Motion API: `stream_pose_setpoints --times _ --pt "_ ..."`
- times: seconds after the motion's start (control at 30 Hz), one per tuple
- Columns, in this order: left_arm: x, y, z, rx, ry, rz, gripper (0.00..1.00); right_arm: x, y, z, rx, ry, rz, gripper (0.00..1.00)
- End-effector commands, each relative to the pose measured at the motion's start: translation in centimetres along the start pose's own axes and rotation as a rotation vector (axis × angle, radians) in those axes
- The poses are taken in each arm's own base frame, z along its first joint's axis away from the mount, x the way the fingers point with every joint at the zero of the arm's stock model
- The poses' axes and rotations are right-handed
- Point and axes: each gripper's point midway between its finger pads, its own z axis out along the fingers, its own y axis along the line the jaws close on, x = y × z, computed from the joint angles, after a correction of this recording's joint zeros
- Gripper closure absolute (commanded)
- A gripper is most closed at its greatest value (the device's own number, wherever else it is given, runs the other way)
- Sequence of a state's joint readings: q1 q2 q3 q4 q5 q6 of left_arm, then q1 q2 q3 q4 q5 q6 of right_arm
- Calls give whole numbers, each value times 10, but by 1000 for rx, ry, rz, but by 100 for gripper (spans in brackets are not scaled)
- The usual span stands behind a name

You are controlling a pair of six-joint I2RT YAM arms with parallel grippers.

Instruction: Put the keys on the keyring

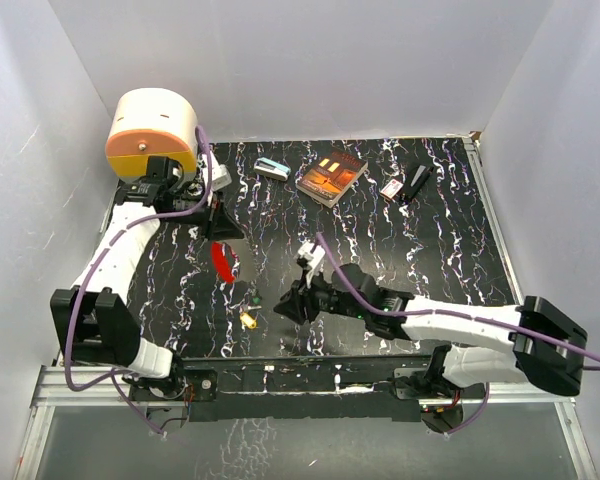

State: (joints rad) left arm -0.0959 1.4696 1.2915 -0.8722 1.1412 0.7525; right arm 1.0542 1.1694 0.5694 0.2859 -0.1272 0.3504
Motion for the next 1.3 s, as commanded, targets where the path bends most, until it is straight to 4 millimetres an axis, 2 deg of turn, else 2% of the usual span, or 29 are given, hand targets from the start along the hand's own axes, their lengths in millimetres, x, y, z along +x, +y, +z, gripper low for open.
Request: stream_pose_setpoints --times 0.0,0.07,0.3,0.47,0.6,0.77,1.03,1.27 --pt "-20 22 -24 -230 -12 -18 100 -21 19 22 -29 -67 26 64" --pt "-15 38 -30 -318 10 -33 100 -19 16 37 12 -59 50 65" --pt "-15 68 -73 -607 -21 -46 100 9 4 94 184 49 102 68" --pt "-14 78 -93 -709 -46 -39 100 19 -1 115 273 100 138 69" --pt "-12 81 -100 -741 -48 -25 100 41 -10 129 363 208 142 69" --pt "-7 82 -103 -762 -43 -14 100 54 -13 138 420 284 161 71" --pt "-3 82 -104 -772 -25 1 100 72 -18 138 472 353 183 74" --pt "-2 82 -104 -772 -22 7 100 76 -14 141 468 364 197 74"
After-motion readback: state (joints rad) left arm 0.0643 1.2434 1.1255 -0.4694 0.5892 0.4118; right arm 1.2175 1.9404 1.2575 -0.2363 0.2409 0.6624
